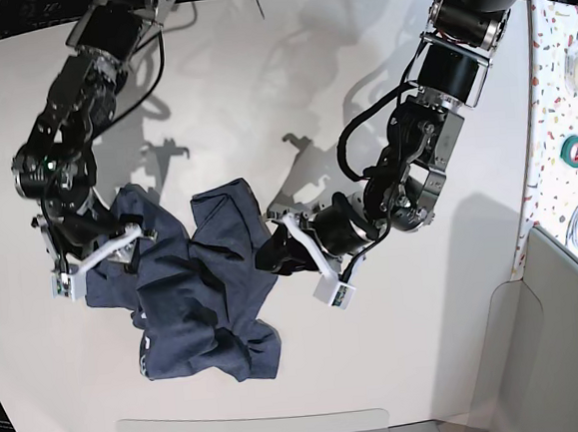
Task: Layout the t-shirt on the table in an organized manner, then fold the t-shirt properly
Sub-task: 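Pull the shirt with the left gripper while the right gripper regrasps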
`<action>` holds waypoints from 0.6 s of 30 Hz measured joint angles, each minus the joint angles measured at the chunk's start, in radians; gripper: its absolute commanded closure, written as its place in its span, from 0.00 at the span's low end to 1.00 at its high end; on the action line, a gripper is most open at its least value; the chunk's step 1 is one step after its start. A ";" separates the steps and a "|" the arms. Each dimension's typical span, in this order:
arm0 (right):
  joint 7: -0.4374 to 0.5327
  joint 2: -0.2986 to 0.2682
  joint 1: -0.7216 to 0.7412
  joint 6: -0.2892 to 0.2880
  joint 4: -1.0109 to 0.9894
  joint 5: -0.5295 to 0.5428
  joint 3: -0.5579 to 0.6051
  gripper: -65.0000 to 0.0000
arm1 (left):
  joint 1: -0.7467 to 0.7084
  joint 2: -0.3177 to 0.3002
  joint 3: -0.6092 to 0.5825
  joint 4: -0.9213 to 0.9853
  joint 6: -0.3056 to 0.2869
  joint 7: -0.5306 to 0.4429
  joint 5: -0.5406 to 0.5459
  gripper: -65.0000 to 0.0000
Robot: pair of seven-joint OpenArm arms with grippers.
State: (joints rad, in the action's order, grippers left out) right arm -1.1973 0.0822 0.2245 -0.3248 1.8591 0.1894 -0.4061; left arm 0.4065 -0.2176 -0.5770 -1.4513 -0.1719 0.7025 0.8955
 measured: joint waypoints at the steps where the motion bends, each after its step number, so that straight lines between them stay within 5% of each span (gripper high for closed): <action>1: 0.000 0.000 0.054 0.000 -0.047 0.008 -0.016 0.46 | -0.011 -0.009 0.001 -0.001 0.000 -0.003 0.002 0.77; 7: 0.013 -0.016 0.364 0.011 -0.417 0.234 -0.241 0.45 | -0.095 -0.065 0.000 -0.002 0.001 -0.017 0.001 0.77; 10: 0.039 -0.019 0.493 0.019 -0.624 0.238 -0.321 0.45 | -0.113 -0.079 0.000 -0.002 0.000 -0.018 0.004 0.77; 14: 0.176 -0.030 0.620 0.041 -0.819 0.255 -0.321 0.45 | -0.124 -0.083 0.000 -0.003 0.000 -0.023 0.005 0.77; 18: 0.348 -0.055 0.692 0.151 -1.035 0.260 -0.313 0.45 | -0.134 -0.087 0.000 -0.002 0.000 -0.020 0.002 0.77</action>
State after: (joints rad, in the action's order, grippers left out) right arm -0.8497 0.0277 0.9161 -0.1738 0.8242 0.4492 -0.7193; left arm 0.2722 -0.3042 -0.5770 -1.4536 -0.1715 0.6827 0.8974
